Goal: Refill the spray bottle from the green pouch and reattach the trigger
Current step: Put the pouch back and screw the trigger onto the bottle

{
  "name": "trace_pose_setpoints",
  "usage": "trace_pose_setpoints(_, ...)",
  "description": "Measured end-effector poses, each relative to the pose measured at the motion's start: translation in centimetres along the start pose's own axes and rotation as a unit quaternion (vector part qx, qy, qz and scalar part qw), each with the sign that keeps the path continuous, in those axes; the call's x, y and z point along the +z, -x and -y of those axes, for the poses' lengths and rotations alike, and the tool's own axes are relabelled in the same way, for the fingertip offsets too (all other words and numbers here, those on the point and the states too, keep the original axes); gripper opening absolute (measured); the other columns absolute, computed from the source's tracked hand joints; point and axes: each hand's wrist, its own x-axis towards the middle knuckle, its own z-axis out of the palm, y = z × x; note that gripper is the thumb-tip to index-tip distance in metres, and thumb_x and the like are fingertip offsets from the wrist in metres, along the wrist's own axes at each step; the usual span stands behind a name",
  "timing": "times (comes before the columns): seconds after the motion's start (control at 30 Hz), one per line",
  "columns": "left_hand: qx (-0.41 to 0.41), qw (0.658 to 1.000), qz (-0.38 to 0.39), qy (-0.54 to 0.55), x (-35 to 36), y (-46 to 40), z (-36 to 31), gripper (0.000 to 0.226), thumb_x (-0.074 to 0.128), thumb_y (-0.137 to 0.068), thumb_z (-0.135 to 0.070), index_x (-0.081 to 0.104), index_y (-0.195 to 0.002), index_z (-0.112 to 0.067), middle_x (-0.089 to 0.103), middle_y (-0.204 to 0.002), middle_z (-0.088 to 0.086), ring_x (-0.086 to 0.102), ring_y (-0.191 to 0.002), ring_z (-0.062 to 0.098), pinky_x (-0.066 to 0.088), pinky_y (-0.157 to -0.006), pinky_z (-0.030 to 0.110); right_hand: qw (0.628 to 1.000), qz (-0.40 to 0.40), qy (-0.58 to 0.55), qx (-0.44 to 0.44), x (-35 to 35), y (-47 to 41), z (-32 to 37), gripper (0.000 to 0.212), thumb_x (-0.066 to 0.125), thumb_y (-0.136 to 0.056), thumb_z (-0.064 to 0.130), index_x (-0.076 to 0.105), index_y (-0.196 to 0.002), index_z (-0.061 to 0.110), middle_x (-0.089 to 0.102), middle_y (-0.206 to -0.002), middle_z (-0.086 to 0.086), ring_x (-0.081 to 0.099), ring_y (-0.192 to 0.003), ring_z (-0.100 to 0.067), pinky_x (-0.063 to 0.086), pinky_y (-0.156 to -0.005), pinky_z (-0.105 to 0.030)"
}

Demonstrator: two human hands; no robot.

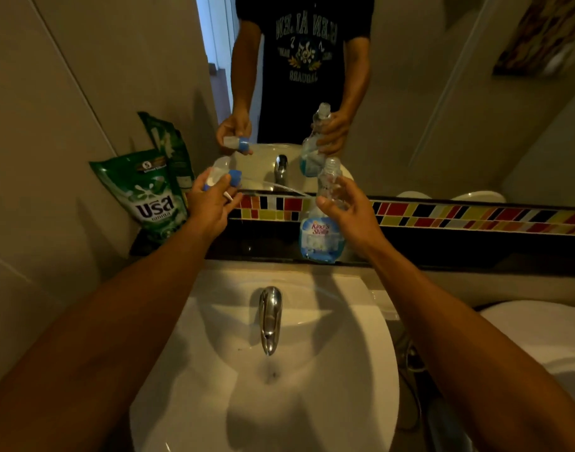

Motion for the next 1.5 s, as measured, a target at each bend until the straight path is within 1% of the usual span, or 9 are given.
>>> trace_pose_setpoints(0.13,0.033,0.999,-0.006,0.013,0.5,1.2,-5.0,0.047,0.059,-0.095,-0.001,0.050,-0.137,-0.020,0.063,-0.126,0.012,0.068,-0.110,0.029,0.058,-0.088,0.045,1.000,-0.009,0.018,-0.002,0.3,2.4,0.9,0.054,0.071,-0.097,0.024,0.048,-0.146,0.029,0.061,-0.126,0.011,0.063,-0.115,-0.009,0.059,-0.084,-0.028)
trace_pose_setpoints(0.23,0.051,0.999,-0.005,0.012,0.7,2.2,-8.4,0.043,0.058,-0.096,-0.001,0.053,-0.133,-0.022,0.065,-0.112,0.004,0.070,-0.096,0.022,0.059,-0.084,0.042,0.999,-0.011,0.052,0.005,0.7,3.9,1.1,0.054,0.071,-0.098,0.024,0.047,-0.145,0.033,0.057,-0.120,0.019,0.060,-0.105,0.001,0.052,-0.076,-0.016)
trace_pose_setpoints(0.33,0.060,0.998,0.008,0.011,0.8,3.0,-11.1,0.045,0.058,-0.095,-0.002,0.053,-0.135,-0.023,0.066,-0.113,0.005,0.070,-0.097,0.021,0.060,-0.078,0.039,0.998,-0.012,0.069,0.011,1.4,5.1,1.2,0.054,0.072,-0.097,0.026,0.044,-0.141,0.040,0.054,-0.132,0.006,0.058,-0.111,-0.008,0.050,-0.078,-0.018)
trace_pose_setpoints(0.43,0.062,0.998,0.022,0.004,0.4,3.3,-12.9,0.052,0.062,-0.092,-0.002,0.053,-0.137,-0.027,0.064,-0.126,0.008,0.070,-0.105,0.026,0.058,-0.090,0.047,0.996,-0.008,0.085,0.027,1.9,5.8,1.1,0.058,0.072,-0.097,0.026,0.044,-0.146,0.039,0.053,-0.139,0.002,0.055,-0.122,-0.017,0.051,-0.084,-0.025)
trace_pose_setpoints(0.53,0.065,0.997,0.042,0.004,0.1,3.6,-14.0,0.048,0.062,-0.091,0.000,0.056,-0.128,-0.030,0.065,-0.121,0.007,0.070,-0.107,0.027,0.056,-0.092,0.050,0.993,0.006,0.108,0.037,2.3,6.1,1.0,0.064,0.072,-0.096,0.026,0.042,-0.152,0.035,0.051,-0.151,-0.007,0.055,-0.124,-0.019,0.053,-0.089,-0.032)
trace_pose_setpoints(0.8,0.058,0.993,0.099,-0.022,-1.0,3.9,-15.4,0.044,0.062,-0.091,-0.001,0.057,-0.121,-0.033,0.063,-0.131,0.011,0.070,-0.109,0.028,0.057,-0.091,0.050,0.989,0.023,0.136,0.045,3.3,6.5,1.2,0.065,0.072,-0.096,0.025,0.041,-0.153,0.034,0.052,-0.151,-0.006,0.055,-0.124,-0.017,0.052,-0.083,-0.026)
trace_pose_setpoints(1.1,0.048,0.985,0.152,-0.071,-0.6,5.1,-15.7,0.040,0.059,-0.096,-0.005,0.054,-0.128,-0.028,0.060,-0.123,0.005,0.067,-0.108,0.026,0.058,-0.085,0.045,0.987,0.050,0.151,0.032,4.0,6.6,2.0,0.065,0.073,-0.096,0.024,0.043,-0.152,0.035,0.056,-0.140,0.002,0.058,-0.118,-0.015,0.052,-0.086,-0.029)
trace_pose_setpoints(1.3,0.075,0.963,0.212,-0.150,1.8,6.8,-14.8,0.048,0.061,-0.094,-0.003,0.052,-0.136,-0.025,0.056,-0.131,0.008,0.064,-0.111,0.028,0.056,-0.093,0.043,0.987,0.077,0.141,0.016,5.0,6.2,2.9,0.061,0.075,-0.094,0.026,0.047,-0.148,0.037,0.059,-0.140,0.000,0.062,-0.121,-0.017,0.057,-0.091,-0.032)
trace_pose_setpoints(1.5,0.110,0.925,0.267,-0.248,3.4,8.7,-12.2,0.051,0.067,-0.091,-0.007,0.056,-0.131,-0.036,0.056,-0.131,0.009,0.063,-0.110,0.029,0.056,-0.077,0.035,0.989,0.080,0.123,0.008,6.1,6.1,4.1,0.064,0.073,-0.095,0.024,0.045,-0.152,0.033,0.057,-0.135,0.006,0.058,-0.119,-0.014,0.053,-0.097,-0.037)
